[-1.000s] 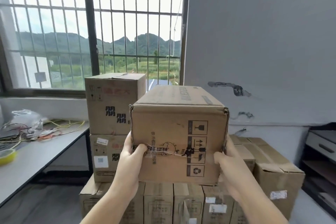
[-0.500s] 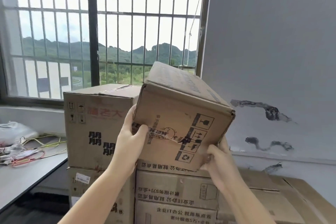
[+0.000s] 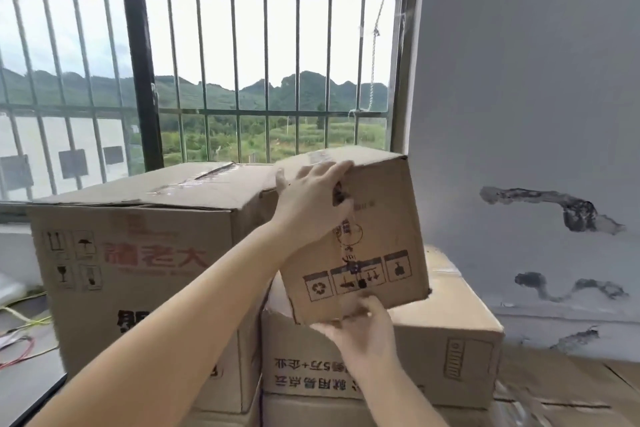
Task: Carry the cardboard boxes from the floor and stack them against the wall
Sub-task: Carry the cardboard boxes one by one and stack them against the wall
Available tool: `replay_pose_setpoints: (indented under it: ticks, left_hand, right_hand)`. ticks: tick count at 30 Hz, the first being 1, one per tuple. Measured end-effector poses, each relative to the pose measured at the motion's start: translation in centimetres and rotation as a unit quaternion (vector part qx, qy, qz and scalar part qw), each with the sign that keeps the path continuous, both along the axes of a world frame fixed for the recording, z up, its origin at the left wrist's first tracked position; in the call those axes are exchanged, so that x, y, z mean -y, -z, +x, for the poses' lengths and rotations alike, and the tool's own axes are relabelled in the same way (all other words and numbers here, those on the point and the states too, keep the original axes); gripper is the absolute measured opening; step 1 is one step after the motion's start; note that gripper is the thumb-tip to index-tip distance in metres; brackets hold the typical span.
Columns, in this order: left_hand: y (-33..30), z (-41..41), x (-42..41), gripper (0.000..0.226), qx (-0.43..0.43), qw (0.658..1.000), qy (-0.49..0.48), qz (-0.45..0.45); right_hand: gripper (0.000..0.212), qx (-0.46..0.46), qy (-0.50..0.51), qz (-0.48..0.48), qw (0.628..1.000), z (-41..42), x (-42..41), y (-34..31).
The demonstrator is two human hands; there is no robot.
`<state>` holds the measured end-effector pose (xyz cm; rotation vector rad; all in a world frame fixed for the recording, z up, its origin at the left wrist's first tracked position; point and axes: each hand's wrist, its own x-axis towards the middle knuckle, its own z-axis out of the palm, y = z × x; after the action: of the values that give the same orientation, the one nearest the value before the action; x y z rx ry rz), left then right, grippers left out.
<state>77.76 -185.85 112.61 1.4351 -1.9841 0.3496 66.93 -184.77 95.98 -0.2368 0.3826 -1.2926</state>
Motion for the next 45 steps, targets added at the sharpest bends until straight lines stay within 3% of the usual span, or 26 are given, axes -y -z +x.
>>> replay_pose_setpoints:
  ticks: [4, 7, 10, 11, 13, 15, 16, 18, 21, 23, 31, 41, 45]
  left_hand:
    - [2.8, 1.1, 6.2, 0.070, 0.138, 0.990, 0.007, 0.013]
    - [6.2, 2.1, 8.8, 0.073, 0.160, 0.987, -0.010, 0.001]
    - [8.9, 3.0, 9.8, 0.074, 0.173, 0.984, -0.019, -0.023]
    - [9.5, 3.4, 9.9, 0.075, 0.161, 0.985, -0.009, -0.055]
    - [11.0, 3.9, 9.5, 0.077, 0.080, 0.990, 0.024, -0.112]
    - [13.8, 4.2, 8.3, 0.081, -0.087, 0.988, 0.029, -0.127]
    - [15.3, 4.2, 7.5, 0.083, -0.196, 0.975, 0.030, -0.096]
    - [17.7, 3.9, 6.4, 0.089, -0.373, 0.927, 0.029, -0.004]
    - [19.8, 3.0, 6.7, 0.088, -0.490, 0.870, 0.001, 0.064]
    - [19.8, 2.6, 7.4, 0.085, -0.515, 0.853, -0.030, 0.081]
    - [18.1, 3.3, 10.5, 0.076, -0.506, 0.852, -0.067, 0.121]
    - [20.2, 4.7, 8.3, 0.071, -0.419, 0.894, -0.037, 0.152]
    - [20.1, 5.6, 6.3, 0.064, -0.409, 0.901, -0.016, 0.139]
  right_hand:
    - [0.046, -0.005, -0.042, 0.104, 0.994, 3.4, 3.6, 2.1]
    - [0.053, -0.110, -0.074, 0.144, 0.981, 2.9, 5.7, 2.9]
    - [0.048, -0.242, -0.138, 0.117, 0.953, 0.2, 7.4, 3.4]
    - [0.043, -0.326, -0.175, 0.088, 0.925, -0.9, 7.8, 3.5]
    - [0.031, -0.525, -0.180, 0.015, 0.831, -3.6, 8.2, 3.7]
    - [0.021, -0.654, -0.030, -0.069, 0.753, -6.8, 9.1, 3.8]
    - [0.016, -0.674, 0.069, -0.105, 0.728, -8.5, 9.5, 3.4]
    - [0.014, -0.662, 0.182, -0.153, 0.711, -10.6, 10.0, 2.3]
    - [0.060, -0.666, 0.060, -0.252, 0.700, -10.2, 10.9, 2.2]
    - [0.073, -0.657, 0.017, -0.287, 0.697, -8.8, 11.8, 2.9]
    - [0.068, -0.597, 0.008, -0.289, 0.748, -6.3, 16.7, 2.5]
    - [0.074, -0.617, 0.004, -0.285, 0.733, -6.9, 16.3, 2.9]
    - [0.076, -0.650, 0.052, -0.274, 0.707, -8.7, 13.6, 2.6]
